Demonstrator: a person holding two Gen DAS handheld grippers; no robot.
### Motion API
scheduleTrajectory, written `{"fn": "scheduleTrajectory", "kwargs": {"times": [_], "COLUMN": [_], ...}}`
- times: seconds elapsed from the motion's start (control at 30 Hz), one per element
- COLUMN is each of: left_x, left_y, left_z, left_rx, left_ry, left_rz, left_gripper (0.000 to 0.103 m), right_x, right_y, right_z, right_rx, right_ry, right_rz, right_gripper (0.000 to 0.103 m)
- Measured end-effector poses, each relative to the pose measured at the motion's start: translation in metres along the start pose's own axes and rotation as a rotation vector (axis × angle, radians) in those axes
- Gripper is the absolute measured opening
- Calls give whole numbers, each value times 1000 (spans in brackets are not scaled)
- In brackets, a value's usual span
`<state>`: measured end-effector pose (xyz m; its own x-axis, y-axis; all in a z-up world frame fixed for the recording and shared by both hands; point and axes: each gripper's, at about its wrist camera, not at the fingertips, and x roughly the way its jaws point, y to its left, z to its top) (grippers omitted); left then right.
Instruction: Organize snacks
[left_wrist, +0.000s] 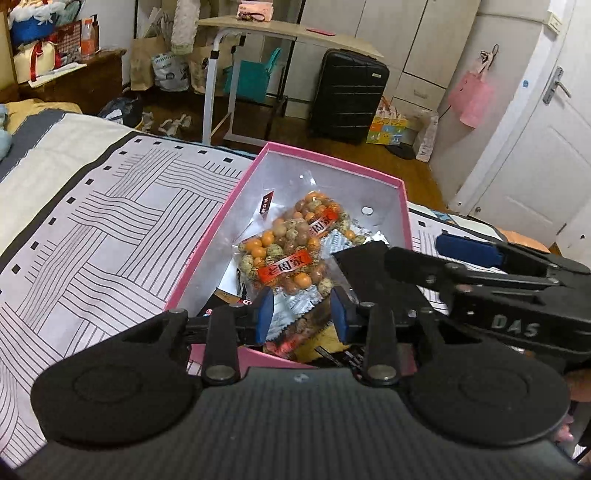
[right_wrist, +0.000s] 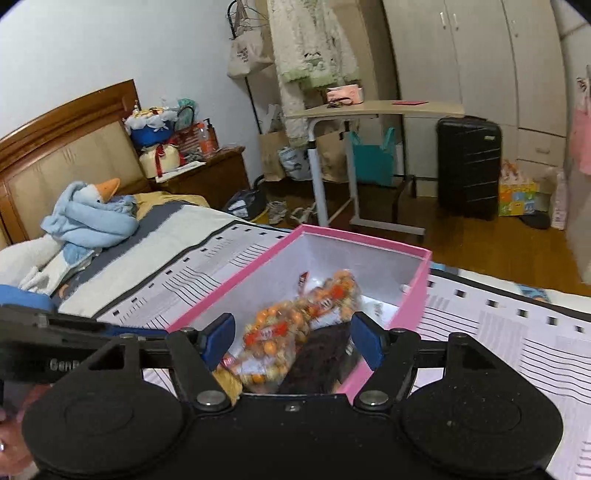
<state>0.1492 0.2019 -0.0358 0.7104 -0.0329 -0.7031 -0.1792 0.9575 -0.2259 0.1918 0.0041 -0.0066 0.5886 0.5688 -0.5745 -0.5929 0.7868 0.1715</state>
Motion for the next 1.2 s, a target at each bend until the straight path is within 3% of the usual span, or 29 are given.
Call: {"fn": "scheduleTrajectory", "kwargs": {"times": [0.1,0.57,0.77,0.9,1.2], "left_x": [-10,-68,-85,-98,-123], "left_y": [-5,-50,-68,-73,-88], "left_z": [-4,-24,-39,-48,-73], "left_rx": [11,115,196,201,266], "left_ry": [2,-27,-37,-39,-92], "left_rz": [-4,-31,-1,-31,-5], "left_gripper": [40,51,53,56,73], "right_x": [-23,-137,-168,-181,-198], "right_y": [1,0,9,14,16], "right_z": [-8,-38,-55,-62,-79], "right_rx": [24,72,98,95,140], "right_ry": [11,-16,-46,-49,-65], "right_rz": [-39,-206,-275,-315,-413], "right_gripper": [74,75,77,78,94]}}
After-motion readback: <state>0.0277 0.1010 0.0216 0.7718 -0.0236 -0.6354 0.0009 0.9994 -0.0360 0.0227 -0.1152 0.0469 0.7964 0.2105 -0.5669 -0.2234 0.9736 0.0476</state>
